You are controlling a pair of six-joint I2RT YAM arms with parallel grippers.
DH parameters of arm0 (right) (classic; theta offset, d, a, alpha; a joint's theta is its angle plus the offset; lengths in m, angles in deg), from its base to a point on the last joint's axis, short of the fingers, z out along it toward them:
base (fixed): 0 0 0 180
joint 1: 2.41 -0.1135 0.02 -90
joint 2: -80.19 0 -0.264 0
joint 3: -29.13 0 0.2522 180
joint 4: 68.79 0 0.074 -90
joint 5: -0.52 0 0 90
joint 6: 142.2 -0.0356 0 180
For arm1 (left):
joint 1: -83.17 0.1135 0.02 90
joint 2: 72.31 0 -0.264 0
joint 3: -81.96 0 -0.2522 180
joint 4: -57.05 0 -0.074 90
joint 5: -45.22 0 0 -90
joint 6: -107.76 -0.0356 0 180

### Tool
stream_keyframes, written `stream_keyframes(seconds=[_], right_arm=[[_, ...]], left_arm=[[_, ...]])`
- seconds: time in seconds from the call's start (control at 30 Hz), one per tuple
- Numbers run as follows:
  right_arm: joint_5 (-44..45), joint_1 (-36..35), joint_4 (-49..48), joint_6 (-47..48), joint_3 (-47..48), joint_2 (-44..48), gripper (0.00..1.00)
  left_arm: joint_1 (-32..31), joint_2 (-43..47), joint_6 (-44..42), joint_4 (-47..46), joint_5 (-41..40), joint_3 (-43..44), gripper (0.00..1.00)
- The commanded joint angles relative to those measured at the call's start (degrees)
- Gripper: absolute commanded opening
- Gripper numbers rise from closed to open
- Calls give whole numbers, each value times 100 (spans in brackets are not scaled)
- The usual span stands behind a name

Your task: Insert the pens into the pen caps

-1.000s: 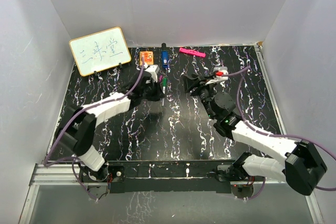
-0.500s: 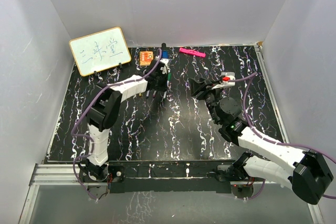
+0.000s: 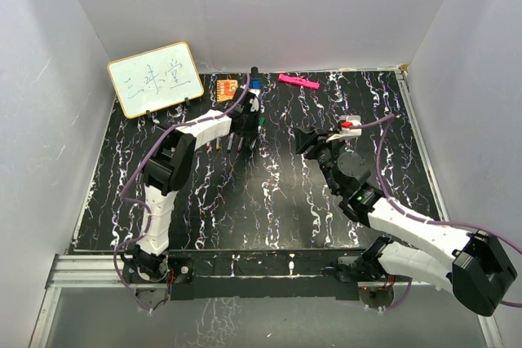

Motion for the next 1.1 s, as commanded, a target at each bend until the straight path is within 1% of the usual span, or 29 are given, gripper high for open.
stream_keyframes(seconds=[0.0,0.03,0.1,0.13,0.23,0.43,0.53,0.67,0.73,0.8,0.83,0.9,0.93,0.97,1.0,1.07], right_arm=[[66,4,-172,-57,29,-31,50],[55,1,-172,-68,33,-41,50],[16,5,-172,-81,50,-70,50],[-14,5,-172,-90,56,-87,50],[-53,3,-172,-97,69,-113,50],[24,1,-135,-83,69,-97,50],[246,5,-36,-97,62,-56,50],[686,14,123,-86,27,-4,51],[747,80,186,-24,-3,31,56],[733,290,251,-78,-39,53,60],[657,460,326,-166,-49,77,62],[372,958,513,-451,-81,121,63],[186,1220,585,-598,-107,153,64],[-33,1507,634,-719,-147,200,64],[-217,1750,659,-825,-202,240,64],[-434,2170,731,-946,-245,297,64]], left_arm=[[42,-78,63,297,2,127,21],[45,-54,81,295,10,106,25],[52,25,103,250,28,45,38],[52,74,111,215,32,21,41],[51,251,122,137,5,-33,44],[47,868,113,91,85,56,44],[47,1295,96,76,100,36,44],[55,2088,56,-134,-18,-411,46],[98,2563,70,-315,-151,-822,53],[254,3056,90,-465,-197,-1275,64],[354,3276,115,-487,-222,-1493,72],[609,3712,130,-478,-268,-1885,79],[738,3986,115,-451,-303,-2060,84],[917,4208,95,-427,-331,-2226,95],[1047,4413,61,-397,-358,-2386,98],[1253,4821,-7,-282,-511,-2629,98]])
